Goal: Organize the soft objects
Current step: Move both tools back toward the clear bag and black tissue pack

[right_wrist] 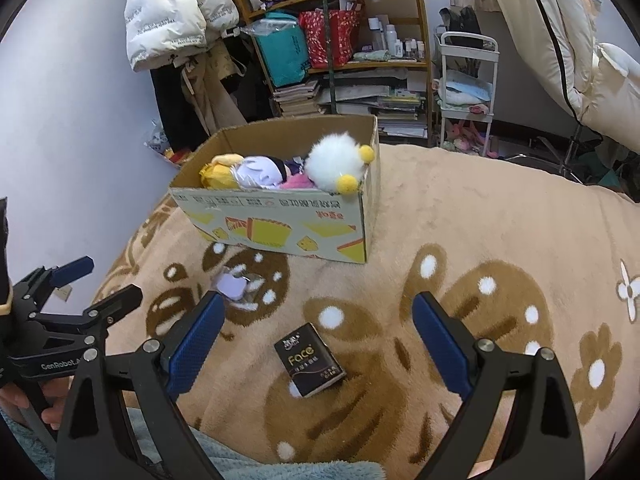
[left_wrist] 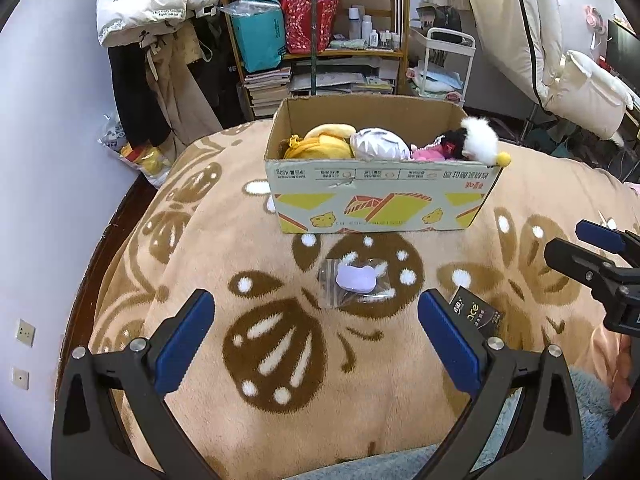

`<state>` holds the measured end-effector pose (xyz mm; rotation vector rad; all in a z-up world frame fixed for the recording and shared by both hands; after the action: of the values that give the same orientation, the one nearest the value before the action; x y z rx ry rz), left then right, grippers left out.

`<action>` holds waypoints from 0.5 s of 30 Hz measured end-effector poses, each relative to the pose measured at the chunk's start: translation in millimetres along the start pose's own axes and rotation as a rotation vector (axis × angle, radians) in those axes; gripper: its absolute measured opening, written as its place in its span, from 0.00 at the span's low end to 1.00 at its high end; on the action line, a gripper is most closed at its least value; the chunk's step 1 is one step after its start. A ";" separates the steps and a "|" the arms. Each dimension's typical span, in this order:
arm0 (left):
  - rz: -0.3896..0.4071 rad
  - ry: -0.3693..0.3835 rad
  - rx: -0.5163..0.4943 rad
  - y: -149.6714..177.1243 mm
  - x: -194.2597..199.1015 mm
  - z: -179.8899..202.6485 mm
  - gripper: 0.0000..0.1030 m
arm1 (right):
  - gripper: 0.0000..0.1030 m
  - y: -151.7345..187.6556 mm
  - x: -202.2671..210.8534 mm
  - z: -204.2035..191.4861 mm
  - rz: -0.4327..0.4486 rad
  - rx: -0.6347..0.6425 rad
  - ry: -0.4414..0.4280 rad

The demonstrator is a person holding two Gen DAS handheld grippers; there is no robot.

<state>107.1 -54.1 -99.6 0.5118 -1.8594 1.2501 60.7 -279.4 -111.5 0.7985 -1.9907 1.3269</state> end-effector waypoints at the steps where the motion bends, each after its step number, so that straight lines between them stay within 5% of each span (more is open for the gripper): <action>1: -0.008 0.005 0.000 0.9 -2.3 0.4 0.97 | 0.96 0.9 -1.5 0.6 -0.005 0.002 0.006; 15: -0.098 0.056 0.010 3.7 -49.7 7.7 0.97 | 0.96 18.2 -44.4 4.1 -0.126 0.081 0.112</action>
<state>130.3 -64.7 -143.0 0.5613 -1.7607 1.1972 74.3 -271.0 -156.9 0.8537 -1.7805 1.3551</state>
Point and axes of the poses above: each gripper's, at about its wrist camera, not at the fingertips, and x roughly against the way its jaws point, z to its right, y to its underside, the point moved 8 cm from there along -x, roughly the way its jaws point, and after that the axes turned 9 degrees about -x, right-handed, at the moved point
